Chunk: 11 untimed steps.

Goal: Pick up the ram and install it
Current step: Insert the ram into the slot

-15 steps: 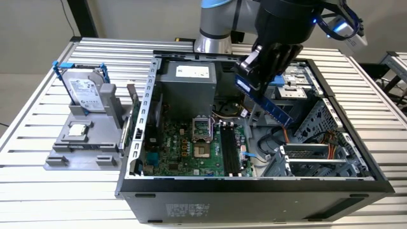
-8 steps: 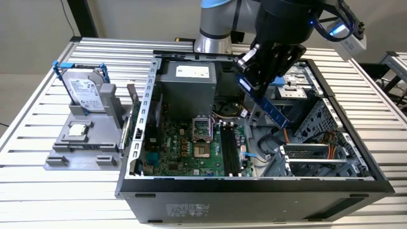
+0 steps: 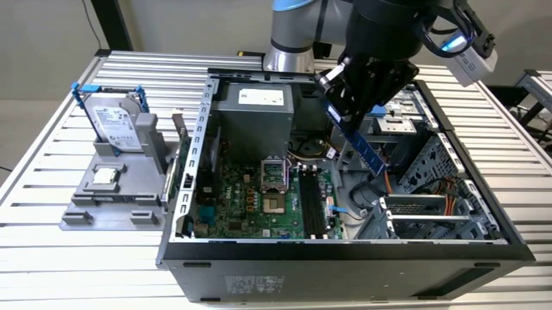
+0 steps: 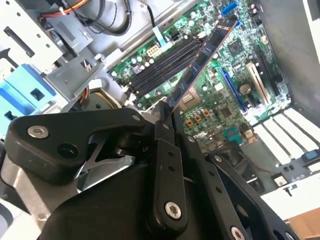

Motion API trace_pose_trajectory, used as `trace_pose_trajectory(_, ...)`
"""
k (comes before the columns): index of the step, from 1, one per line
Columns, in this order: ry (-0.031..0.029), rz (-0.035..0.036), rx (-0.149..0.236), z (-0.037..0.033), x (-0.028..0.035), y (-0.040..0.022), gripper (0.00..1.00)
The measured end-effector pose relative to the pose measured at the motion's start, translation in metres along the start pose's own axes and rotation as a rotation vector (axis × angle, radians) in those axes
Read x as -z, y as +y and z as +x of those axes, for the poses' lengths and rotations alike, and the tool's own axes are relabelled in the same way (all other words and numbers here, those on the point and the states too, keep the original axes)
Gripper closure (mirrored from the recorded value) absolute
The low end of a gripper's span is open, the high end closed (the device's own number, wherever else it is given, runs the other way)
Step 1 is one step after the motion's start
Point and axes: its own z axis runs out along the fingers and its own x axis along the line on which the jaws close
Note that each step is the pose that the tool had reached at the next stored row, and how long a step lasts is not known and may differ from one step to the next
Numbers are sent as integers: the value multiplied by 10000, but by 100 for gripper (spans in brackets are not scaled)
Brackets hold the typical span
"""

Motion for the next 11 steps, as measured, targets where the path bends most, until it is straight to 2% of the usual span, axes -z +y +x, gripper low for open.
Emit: trace_pose_trajectory(11, -29, 29, -1759, 0, 0, 0, 100)
